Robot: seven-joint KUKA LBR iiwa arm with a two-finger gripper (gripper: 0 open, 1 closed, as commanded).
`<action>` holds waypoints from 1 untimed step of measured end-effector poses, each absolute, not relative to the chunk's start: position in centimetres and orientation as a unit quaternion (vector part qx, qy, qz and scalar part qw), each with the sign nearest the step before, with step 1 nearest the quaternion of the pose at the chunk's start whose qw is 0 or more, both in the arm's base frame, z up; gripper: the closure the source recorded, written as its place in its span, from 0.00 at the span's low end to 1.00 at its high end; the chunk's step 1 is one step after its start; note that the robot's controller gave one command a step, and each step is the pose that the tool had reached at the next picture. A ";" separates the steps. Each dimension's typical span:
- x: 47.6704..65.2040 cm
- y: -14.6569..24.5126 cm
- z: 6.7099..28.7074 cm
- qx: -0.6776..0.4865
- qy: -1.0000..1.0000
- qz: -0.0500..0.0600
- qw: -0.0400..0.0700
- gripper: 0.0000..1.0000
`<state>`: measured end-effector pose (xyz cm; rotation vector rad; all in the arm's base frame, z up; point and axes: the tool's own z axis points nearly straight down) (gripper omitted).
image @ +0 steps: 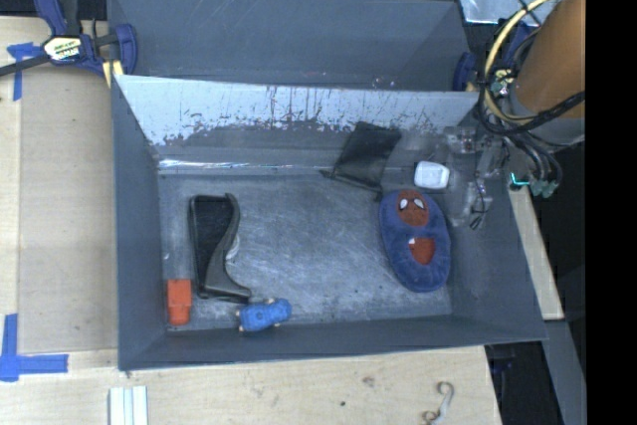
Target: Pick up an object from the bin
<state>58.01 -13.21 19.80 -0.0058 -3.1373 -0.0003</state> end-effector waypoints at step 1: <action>57.1 -13.4 8.5 0.180 -0.984 0.000 -0.001 0.00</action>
Offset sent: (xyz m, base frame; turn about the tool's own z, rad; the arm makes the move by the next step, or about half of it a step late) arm -0.0090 -0.0014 -0.1113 -0.3663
